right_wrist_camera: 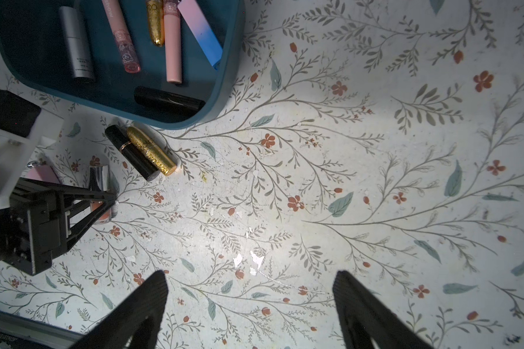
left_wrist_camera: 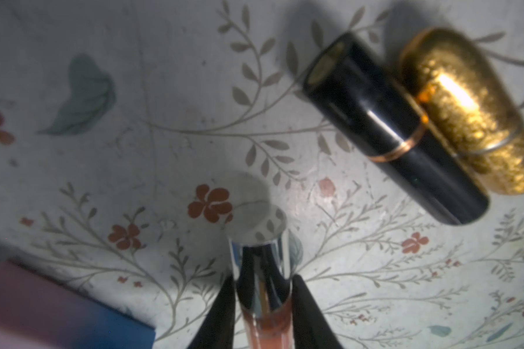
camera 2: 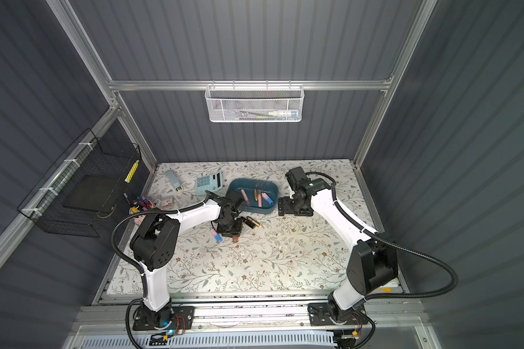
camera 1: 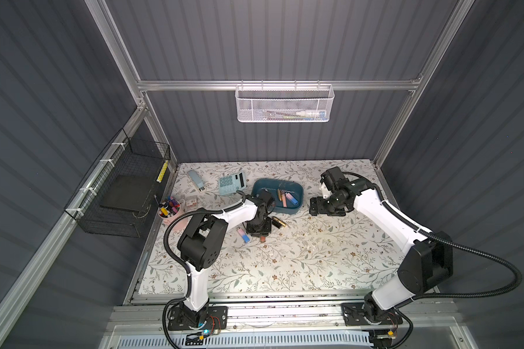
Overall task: Put the lipstick into the storage box
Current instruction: Pick up the lipstick at the center of the board, then place the lipstick in the storage box.
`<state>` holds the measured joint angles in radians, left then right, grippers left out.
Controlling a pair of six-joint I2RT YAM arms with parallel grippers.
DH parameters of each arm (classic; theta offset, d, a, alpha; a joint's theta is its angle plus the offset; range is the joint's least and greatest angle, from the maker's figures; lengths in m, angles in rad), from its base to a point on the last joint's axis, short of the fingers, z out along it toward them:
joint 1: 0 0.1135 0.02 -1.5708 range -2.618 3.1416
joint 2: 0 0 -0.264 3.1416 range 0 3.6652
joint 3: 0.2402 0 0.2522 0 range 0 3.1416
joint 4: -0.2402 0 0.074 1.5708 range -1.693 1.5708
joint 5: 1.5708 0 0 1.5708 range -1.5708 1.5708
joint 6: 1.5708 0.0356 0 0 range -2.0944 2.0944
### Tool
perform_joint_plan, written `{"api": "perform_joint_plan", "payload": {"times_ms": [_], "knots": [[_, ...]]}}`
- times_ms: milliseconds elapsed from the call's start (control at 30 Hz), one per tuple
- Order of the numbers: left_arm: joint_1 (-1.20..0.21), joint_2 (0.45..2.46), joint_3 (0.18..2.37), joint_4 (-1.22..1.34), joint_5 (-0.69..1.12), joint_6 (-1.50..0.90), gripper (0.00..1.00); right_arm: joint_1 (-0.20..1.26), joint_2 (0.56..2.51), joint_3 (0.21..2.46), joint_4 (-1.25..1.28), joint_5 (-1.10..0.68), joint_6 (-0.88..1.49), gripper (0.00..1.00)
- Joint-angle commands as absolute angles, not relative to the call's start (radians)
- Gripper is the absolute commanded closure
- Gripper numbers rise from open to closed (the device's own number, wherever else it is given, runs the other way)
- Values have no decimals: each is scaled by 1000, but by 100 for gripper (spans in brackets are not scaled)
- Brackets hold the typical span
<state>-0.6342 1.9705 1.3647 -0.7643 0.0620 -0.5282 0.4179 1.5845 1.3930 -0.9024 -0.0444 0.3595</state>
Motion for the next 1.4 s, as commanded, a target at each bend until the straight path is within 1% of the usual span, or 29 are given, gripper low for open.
{"api": "perform_joint_plan", "payload": {"times_ms": [0, 67, 133, 233, 367, 600, 767, 1033, 1233, 1367], "knots": [[-635, 2001, 1385, -806, 59, -517, 75, 420, 1580, 1381, -896, -42, 369, 13], [-635, 1997, 1397, -819, 53, -515, 80, 421, 1586, 1382, -893, -44, 367, 12], [-635, 1990, 1405, -841, 44, -511, 82, 421, 1590, 1384, -887, -46, 365, 12], [-634, 1970, 1476, -887, 27, -505, 84, 421, 1597, 1389, -880, -49, 364, 13], [-635, 1943, 1545, -952, 3, -477, 84, 421, 1610, 1404, -873, -51, 359, 12], [-635, 1967, 1769, -1081, -54, -431, 84, 421, 1625, 1422, -866, -47, 352, 13], [-635, 2024, 1904, -1098, -70, -396, 84, 417, 1628, 1435, -872, -39, 338, 12], [-630, 2174, 2082, -1078, -109, -330, 83, 396, 1622, 1448, -882, -37, 328, 12], [-601, 2311, 2230, -1059, -95, -323, 83, 385, 1620, 1451, -894, -33, 330, 12], [-573, 2365, 2271, -1020, -58, -333, 83, 382, 1626, 1461, -898, -29, 333, 12]]}}
